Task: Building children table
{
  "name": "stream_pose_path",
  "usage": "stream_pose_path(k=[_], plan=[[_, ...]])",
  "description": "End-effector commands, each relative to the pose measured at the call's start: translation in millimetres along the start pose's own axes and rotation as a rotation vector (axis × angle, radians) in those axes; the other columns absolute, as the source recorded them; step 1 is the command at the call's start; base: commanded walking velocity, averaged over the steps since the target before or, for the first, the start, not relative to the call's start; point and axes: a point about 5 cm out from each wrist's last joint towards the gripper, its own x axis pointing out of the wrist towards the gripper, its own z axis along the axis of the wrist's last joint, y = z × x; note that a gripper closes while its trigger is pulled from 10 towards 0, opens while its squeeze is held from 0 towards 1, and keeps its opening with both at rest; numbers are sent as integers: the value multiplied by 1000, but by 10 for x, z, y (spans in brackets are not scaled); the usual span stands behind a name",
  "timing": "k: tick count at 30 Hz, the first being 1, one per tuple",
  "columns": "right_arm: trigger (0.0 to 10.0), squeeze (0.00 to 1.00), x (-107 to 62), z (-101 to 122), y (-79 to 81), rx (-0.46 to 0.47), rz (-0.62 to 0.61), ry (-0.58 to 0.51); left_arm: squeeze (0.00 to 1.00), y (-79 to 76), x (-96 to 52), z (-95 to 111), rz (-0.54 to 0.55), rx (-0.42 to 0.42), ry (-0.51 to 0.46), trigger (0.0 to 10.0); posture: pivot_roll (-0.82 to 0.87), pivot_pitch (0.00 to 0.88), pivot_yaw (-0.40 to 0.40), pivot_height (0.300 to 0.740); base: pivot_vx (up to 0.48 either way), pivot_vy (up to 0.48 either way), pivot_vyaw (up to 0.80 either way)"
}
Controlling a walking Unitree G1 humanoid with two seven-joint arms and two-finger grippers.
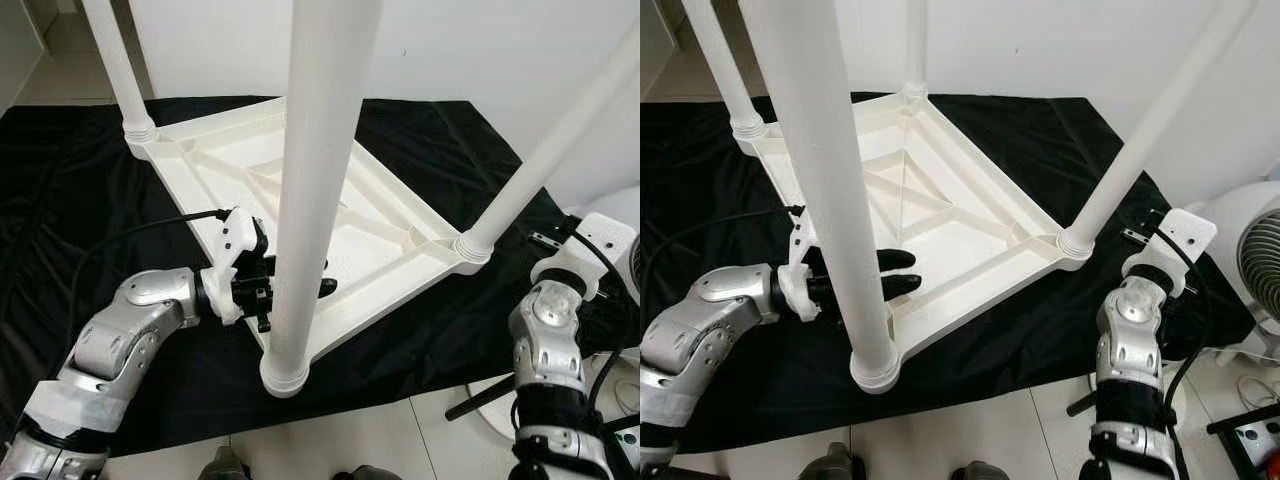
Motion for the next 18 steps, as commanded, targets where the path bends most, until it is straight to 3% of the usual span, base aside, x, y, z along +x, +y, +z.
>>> stream_pose_path(k=[1,6,18], plan=[[10000,0,50,14,-10,10,9,-4,0,-85,16,20,-95,-9,-5,10000,97,45,-69,740,0,0,0],[10000,0,177,61,260,40,239,21,0,-211,52,57,-172,-48,-25,10000,87,49,-58,740,0,0,0],[10000,0,318,246,557,91,446,-5,0,-291,84,140,-205,-82,-66,10000,84,53,-55,740,0,0,0]])
